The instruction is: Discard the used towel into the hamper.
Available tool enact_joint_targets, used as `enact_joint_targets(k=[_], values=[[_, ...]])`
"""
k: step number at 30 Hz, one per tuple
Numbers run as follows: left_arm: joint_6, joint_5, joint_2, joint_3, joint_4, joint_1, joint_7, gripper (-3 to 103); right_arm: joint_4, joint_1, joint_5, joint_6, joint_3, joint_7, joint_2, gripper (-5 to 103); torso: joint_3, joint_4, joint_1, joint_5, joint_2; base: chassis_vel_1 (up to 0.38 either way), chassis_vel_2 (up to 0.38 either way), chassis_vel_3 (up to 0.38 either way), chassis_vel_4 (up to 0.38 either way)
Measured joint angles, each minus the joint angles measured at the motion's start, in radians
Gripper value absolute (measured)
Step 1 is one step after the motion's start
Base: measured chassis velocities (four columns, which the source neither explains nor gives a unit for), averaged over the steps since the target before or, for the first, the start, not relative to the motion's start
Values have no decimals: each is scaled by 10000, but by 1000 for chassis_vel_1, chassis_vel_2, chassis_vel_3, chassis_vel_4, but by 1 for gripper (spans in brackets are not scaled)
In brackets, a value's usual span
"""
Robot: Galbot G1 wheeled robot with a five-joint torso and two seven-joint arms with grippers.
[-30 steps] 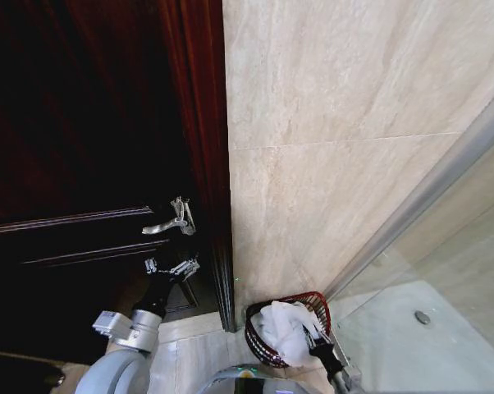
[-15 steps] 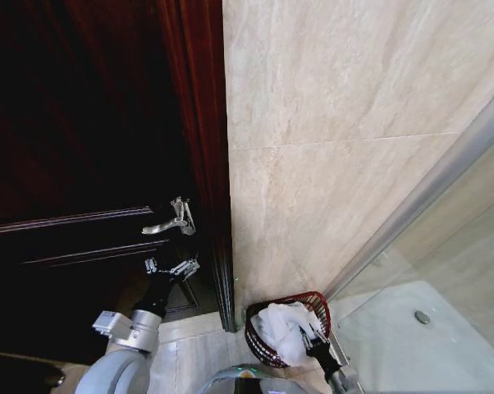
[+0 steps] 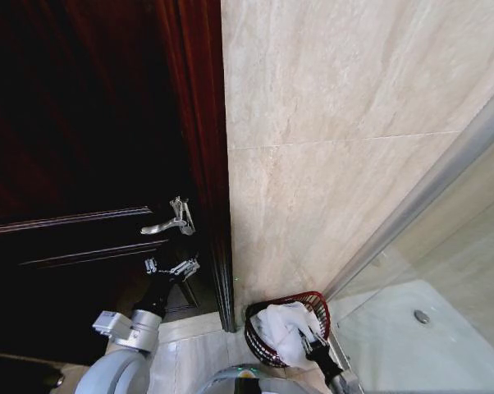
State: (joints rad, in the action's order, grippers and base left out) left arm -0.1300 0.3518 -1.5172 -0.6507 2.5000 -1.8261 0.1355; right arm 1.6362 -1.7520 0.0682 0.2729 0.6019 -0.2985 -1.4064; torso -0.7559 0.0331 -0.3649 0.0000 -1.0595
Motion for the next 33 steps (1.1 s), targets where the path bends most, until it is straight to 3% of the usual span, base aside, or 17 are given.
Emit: enact_joint_targets(k=[16,24,33], values=[[0,0,0,0,0,0,0,100,39,132,-59,-196,28,265,132,18,384,0,319,0,704,0,0,0,0],[0,0,0,0,0,0,0,100,-43,182,-30,-122,10,210,139,18,264,0,222,1,480,0,0,0,0],[0,0,0,0,0,0,0,100,-214,342,40,364,42,229,160,18,-48,1,-33,1,-83,0,0,0,0]])
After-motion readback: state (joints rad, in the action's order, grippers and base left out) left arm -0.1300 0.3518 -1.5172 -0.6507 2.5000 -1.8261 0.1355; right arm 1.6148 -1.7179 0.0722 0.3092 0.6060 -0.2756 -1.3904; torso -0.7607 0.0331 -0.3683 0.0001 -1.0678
